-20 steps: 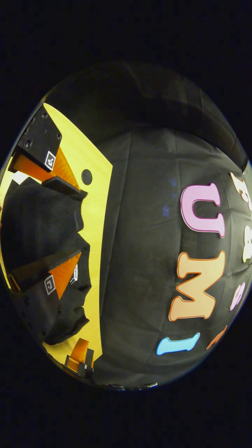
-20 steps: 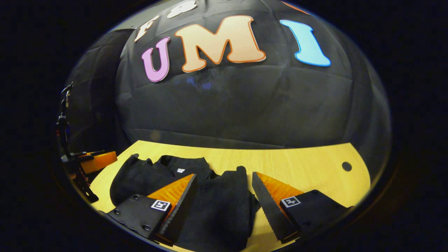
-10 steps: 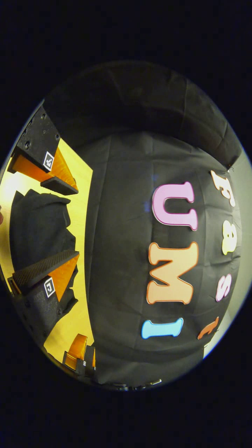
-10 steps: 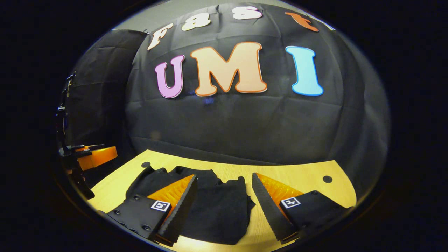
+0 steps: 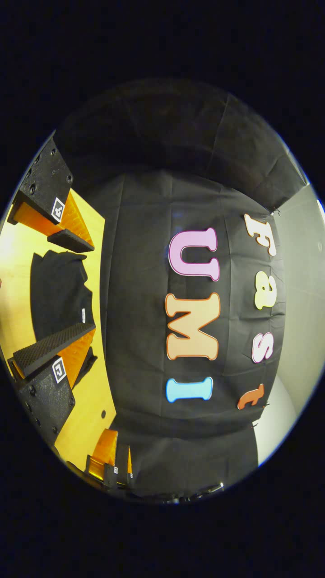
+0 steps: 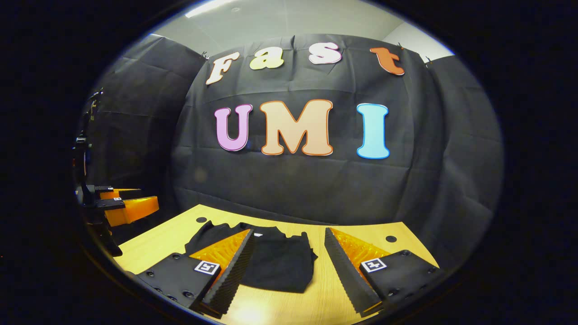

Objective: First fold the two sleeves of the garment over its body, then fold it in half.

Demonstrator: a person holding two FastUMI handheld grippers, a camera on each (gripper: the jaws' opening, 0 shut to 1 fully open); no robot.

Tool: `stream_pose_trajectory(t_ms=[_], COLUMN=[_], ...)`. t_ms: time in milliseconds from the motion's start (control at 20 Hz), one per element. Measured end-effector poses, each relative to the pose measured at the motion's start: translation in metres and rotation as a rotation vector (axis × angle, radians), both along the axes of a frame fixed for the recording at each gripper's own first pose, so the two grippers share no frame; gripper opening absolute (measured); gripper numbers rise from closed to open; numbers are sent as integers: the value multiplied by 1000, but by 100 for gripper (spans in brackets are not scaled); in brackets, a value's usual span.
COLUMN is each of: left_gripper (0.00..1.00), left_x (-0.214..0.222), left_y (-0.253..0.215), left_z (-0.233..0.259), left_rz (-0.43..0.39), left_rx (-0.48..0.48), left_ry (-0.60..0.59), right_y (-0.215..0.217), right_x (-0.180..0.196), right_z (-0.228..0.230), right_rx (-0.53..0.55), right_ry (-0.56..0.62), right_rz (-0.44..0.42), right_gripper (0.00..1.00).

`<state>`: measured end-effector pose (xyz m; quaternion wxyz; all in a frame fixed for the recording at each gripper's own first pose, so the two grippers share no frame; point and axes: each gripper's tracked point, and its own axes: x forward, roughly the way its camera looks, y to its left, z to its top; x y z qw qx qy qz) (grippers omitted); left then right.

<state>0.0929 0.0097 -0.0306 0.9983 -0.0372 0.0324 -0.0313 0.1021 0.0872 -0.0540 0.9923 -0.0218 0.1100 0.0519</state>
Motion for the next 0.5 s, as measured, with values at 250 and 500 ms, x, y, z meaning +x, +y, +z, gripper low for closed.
stream_pose_trajectory(t_ms=[250, 500], left_gripper=[93, 92], left_x=[-43, -60], left_y=[4, -7], left_z=[5, -8], left_rz=[-4, -64], left_rx=[46, 55], left_ry=[-17, 14], right_y=[9, 3], right_x=[-56, -91], right_z=[-4, -20], right_rx=[83, 151], right_ry=[8, 41], right_rz=[-31, -75], right_gripper=[98, 100])
